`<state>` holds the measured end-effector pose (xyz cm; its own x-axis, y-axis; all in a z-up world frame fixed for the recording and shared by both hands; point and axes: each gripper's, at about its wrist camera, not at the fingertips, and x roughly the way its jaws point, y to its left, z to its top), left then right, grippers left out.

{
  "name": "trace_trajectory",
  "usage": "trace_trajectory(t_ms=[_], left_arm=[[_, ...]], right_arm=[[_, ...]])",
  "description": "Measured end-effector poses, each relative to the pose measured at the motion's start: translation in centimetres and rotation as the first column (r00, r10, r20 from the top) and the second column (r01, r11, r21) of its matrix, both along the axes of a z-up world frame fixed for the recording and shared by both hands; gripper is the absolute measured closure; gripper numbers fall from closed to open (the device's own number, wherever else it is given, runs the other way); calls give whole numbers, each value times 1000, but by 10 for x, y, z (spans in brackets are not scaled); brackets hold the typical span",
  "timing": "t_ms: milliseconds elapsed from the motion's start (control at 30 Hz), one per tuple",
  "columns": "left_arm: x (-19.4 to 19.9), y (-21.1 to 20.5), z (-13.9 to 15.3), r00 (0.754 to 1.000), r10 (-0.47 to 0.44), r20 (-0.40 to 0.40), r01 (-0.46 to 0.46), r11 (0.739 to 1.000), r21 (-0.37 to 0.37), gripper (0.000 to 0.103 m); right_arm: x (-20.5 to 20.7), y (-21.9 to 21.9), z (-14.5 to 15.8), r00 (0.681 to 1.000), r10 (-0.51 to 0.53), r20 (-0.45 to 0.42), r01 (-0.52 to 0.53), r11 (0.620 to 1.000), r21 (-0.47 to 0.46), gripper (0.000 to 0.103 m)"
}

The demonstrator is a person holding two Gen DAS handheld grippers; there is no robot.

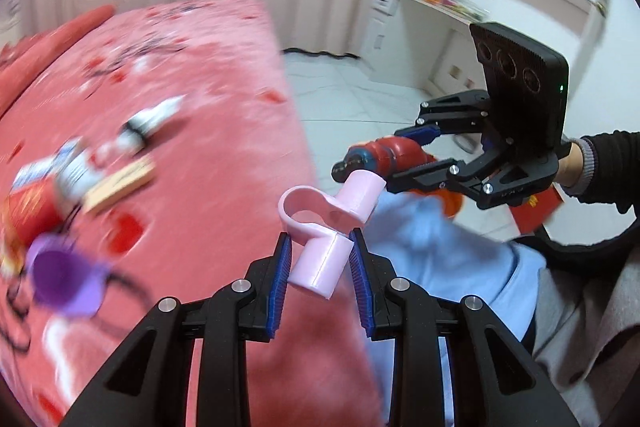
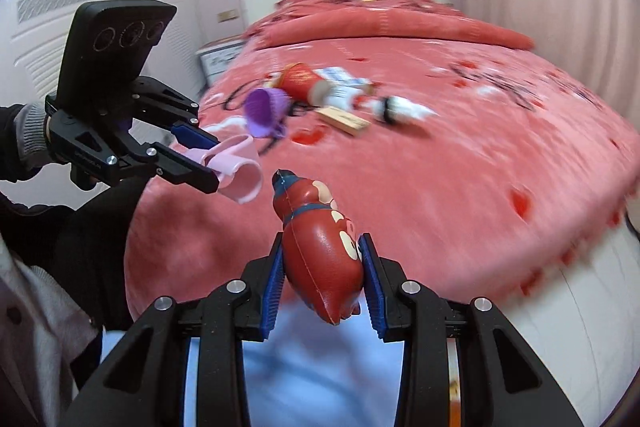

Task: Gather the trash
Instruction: 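Carry both items to the orange bucket and open both tools to drop them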

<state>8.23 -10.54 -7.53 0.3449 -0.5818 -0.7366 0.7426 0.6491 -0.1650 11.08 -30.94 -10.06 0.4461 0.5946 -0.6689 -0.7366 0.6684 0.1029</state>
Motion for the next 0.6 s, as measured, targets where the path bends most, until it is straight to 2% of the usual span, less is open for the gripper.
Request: trace_trajectory(t_ms=[133,300,433,600], left_arm=[[8,-59,3,993,-119,11,119,993,-9,72],[17,-140,-6,962,-274,-8,274,962,-20,72],[19,-201,-15,926,-376,-26,375,927,-22,72],[23,-255,-27,891,-449,-67,448,893,-34,72]], right_arm=[[-20,-63,0,989,-149,-5,149,989,9,67],[-46,-144,-14,945,-327,-30,328,944,26,67],[-65,-205,-32,883,-464,-72,466,884,27,67],[-78,-272,-66,799,-587,-129,593,805,11,67]])
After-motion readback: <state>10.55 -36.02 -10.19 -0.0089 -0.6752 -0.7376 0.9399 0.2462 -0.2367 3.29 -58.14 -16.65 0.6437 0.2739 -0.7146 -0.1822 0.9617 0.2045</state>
